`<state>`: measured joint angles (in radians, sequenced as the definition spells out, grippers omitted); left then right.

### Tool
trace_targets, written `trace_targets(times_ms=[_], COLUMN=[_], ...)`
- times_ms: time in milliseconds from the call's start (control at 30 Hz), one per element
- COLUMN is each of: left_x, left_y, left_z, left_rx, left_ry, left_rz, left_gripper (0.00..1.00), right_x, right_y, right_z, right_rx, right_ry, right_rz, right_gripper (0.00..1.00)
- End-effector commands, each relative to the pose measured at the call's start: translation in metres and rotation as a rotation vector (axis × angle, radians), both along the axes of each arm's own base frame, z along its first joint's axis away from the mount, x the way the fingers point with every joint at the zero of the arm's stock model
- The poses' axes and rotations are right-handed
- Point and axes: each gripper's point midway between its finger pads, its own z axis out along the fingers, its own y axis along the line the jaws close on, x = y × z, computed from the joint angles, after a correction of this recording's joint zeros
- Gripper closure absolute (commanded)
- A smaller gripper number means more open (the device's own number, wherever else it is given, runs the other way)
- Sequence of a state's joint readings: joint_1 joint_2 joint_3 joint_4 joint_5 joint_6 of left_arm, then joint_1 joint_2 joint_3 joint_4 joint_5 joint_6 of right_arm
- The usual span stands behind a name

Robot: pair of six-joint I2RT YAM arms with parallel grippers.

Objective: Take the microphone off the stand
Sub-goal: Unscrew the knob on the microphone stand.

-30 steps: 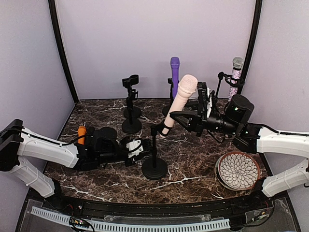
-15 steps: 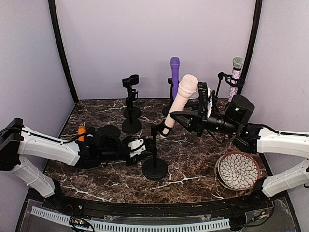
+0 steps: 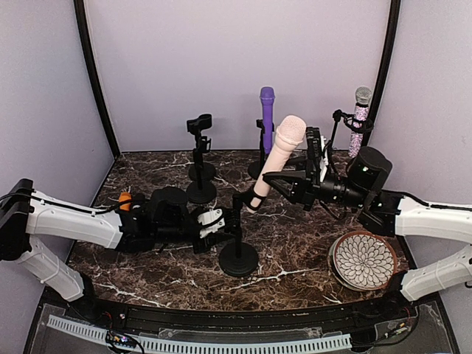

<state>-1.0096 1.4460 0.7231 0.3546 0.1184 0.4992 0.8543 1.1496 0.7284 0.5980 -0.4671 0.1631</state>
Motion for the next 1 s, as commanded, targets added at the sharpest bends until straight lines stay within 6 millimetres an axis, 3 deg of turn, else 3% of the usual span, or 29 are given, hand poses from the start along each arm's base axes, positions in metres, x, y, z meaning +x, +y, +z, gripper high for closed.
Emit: trace_targets(times_ms=[0, 167, 400, 600, 733, 867, 967], left_x=[-0.025, -0.032, -0.046, -0.057, -0.055, -0.037, -0.026], left_y=[0.005, 0.006, 0.000, -0.005, -0.009, -0.011, -0.009], left_z=[-0.038, -0.045, -0.038, -0.036, -0.030, -0.012, 0.016], left_rx=[0.103, 0.130, 0.102, 0.081, 0.064, -0.025, -0.118], left_ry=[0.170, 0.235, 0.360, 0.458, 0.464, 0.402, 0.324], left_rz=[-0.058, -0.068, -0.090, -0.124, -0.114, -0.027, 0.013], left_gripper=[0.65, 0.69, 0.80, 0.80, 0.79, 0.50, 0.30], right_x=[-0.001, 0.000, 0.000, 0.001, 0.001, 0.001, 0.000], right_y=[-0.006, -0.006, -0.005, -0.008, -0.008, -0.009, -0.009], right_z=[0.010, 0.013, 0.016, 0.013, 0.011, 0.010, 0.010], right_rx=[0.045, 0.054, 0.061, 0.055, 0.055, 0.070, 0.079], right_ry=[0.003, -0.005, -0.011, -0.002, 0.014, 0.026, 0.030], right_rz=[-0.005, -0.009, -0.007, -0.025, -0.025, -0.021, -0.017], right_gripper=[0.89, 0.89, 0.89, 0.89, 0.89, 0.89, 0.89])
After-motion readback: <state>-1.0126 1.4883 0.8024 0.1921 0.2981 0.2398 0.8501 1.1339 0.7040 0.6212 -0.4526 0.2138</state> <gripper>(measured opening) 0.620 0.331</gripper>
